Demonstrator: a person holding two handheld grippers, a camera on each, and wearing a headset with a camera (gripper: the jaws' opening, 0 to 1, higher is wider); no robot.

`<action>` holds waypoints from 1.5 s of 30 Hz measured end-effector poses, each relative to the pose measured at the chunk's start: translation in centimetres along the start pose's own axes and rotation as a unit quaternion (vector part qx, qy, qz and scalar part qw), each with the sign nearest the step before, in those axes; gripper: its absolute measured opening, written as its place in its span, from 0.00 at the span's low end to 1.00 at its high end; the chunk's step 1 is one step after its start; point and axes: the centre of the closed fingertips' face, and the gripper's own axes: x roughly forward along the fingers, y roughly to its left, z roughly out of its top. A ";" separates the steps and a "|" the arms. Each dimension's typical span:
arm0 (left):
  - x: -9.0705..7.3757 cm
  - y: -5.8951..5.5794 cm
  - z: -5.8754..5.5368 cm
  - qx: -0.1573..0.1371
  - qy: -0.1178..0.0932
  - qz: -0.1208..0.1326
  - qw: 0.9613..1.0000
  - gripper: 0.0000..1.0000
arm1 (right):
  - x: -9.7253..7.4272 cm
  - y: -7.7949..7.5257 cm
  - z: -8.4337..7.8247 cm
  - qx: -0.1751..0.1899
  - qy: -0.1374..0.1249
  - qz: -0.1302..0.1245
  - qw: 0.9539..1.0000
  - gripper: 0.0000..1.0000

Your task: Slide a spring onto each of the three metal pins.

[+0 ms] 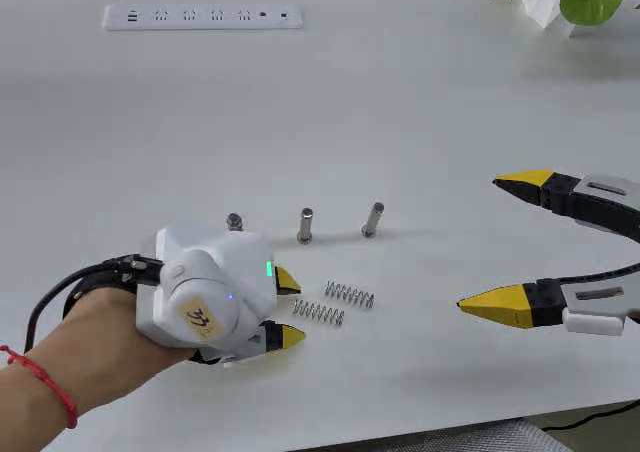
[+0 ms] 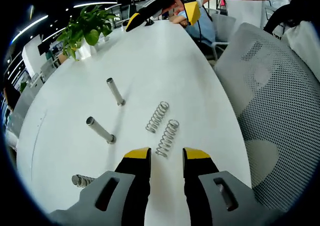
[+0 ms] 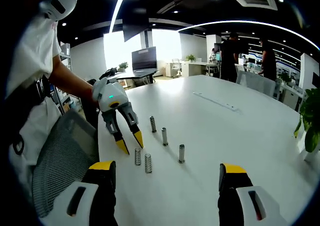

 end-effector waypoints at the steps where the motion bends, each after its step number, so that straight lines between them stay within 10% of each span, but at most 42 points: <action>1: 0.1 0.1 -0.1 0.001 0.004 0.002 1.000 0.20 | 0.0 0.0 0.0 0.001 -0.001 0.000 1.000 0.84; 20: 0.6 0.0 -0.3 0.025 0.029 -0.003 0.999 0.07 | -0.1 0.3 -1.5 0.006 0.007 0.010 1.000 0.88; 45: 0.2 -0.5 -0.6 -0.015 0.018 -0.005 1.000 0.06 | 1.6 1.6 -1.9 -0.008 0.013 0.026 1.000 0.89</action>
